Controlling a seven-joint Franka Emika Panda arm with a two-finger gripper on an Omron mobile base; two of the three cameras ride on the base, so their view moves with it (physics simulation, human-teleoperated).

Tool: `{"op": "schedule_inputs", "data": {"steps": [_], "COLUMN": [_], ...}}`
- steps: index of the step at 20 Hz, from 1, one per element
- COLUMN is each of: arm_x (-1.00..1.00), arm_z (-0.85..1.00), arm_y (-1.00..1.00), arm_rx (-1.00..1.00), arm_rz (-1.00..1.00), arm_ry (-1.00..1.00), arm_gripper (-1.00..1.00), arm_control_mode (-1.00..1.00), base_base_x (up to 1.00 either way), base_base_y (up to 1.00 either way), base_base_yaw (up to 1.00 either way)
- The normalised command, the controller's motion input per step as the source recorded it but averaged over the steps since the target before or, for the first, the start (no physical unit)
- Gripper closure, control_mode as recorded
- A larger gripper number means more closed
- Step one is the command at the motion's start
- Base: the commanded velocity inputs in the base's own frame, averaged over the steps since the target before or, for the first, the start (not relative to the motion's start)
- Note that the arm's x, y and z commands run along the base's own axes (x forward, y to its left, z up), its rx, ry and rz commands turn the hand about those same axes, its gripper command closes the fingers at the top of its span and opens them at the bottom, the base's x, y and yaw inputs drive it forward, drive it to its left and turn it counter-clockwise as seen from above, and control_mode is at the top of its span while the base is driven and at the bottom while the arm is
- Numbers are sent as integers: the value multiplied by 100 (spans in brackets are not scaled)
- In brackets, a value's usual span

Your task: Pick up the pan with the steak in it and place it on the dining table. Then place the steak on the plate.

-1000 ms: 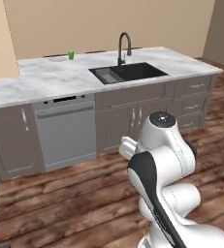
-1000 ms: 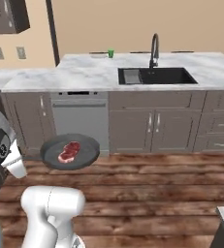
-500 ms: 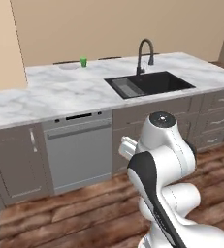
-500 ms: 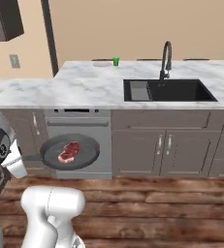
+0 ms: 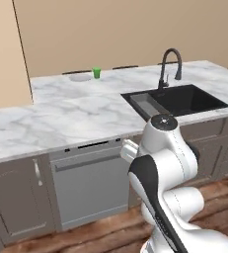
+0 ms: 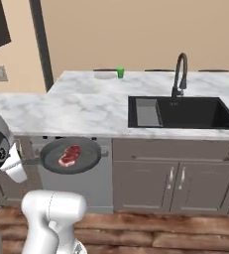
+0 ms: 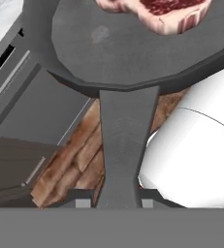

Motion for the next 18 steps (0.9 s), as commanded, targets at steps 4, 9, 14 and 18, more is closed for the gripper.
{"op": "schedule_inputs", "data": {"steps": [4,9,14,18], "arm_x": [0,0,0,0], "arm_z": [0,0,0,0], "arm_y": [0,0,0,0], "arm_rx": [0,0,0,0], "arm_rz": [0,0,0,0], "arm_ry": [0,0,0,0], "arm_gripper": [100,100,100,100], "arm_control_mode": [100,100,100,100], "base_base_x": [89,78,67,44], "base_base_y": [-84,-98,-100,-100], "base_base_yaw": [0,0,0,-1]}}
